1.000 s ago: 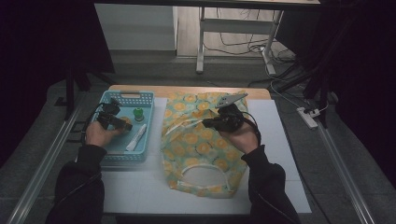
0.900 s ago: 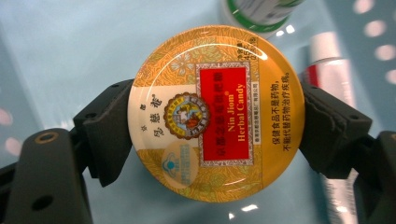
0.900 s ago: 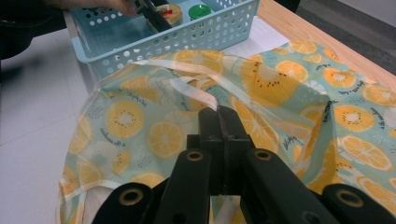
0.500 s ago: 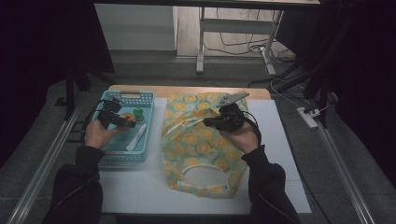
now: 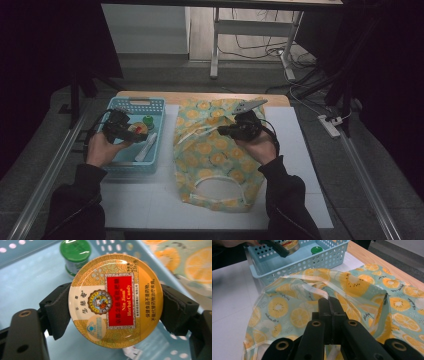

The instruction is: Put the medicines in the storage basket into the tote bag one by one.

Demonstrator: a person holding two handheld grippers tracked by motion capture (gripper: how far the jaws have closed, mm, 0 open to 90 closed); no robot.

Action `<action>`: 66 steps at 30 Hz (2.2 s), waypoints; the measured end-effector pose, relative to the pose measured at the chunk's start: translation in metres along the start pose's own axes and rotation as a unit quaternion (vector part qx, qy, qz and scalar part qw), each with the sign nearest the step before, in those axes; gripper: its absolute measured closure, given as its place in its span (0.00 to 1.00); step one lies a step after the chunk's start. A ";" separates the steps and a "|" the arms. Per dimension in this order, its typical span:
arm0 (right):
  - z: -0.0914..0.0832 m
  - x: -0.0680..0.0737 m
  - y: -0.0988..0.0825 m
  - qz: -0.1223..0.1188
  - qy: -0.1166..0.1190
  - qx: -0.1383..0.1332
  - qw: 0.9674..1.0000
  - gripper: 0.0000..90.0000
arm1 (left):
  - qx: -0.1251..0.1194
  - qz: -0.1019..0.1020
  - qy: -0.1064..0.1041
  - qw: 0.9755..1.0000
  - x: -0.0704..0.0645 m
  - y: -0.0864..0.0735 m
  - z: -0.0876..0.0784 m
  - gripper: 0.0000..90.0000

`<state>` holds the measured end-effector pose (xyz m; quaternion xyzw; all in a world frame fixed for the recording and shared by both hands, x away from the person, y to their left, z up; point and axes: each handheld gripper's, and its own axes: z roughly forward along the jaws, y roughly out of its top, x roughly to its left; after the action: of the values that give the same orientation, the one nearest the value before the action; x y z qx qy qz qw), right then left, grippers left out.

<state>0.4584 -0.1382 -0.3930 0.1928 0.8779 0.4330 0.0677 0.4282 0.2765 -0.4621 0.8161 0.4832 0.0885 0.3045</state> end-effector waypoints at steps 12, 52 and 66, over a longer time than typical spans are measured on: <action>0.000 0.001 0.000 -0.001 -0.001 0.000 1.000 1.00 | -0.015 0.033 -0.022 0.999 -0.029 -0.009 -0.013 0.23; 0.004 0.000 -0.001 -0.005 -0.006 0.001 1.000 1.00 | -0.039 0.120 -0.106 0.986 -0.128 -0.027 -0.018 0.23; 0.004 -0.002 -0.002 -0.003 -0.007 0.000 1.000 1.00 | -0.029 0.155 -0.130 0.979 -0.160 -0.008 0.007 0.23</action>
<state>0.4607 -0.1366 -0.3971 0.1932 0.8781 0.4312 0.0756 0.3428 0.1420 -0.4485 0.8766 0.3040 0.0417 0.3707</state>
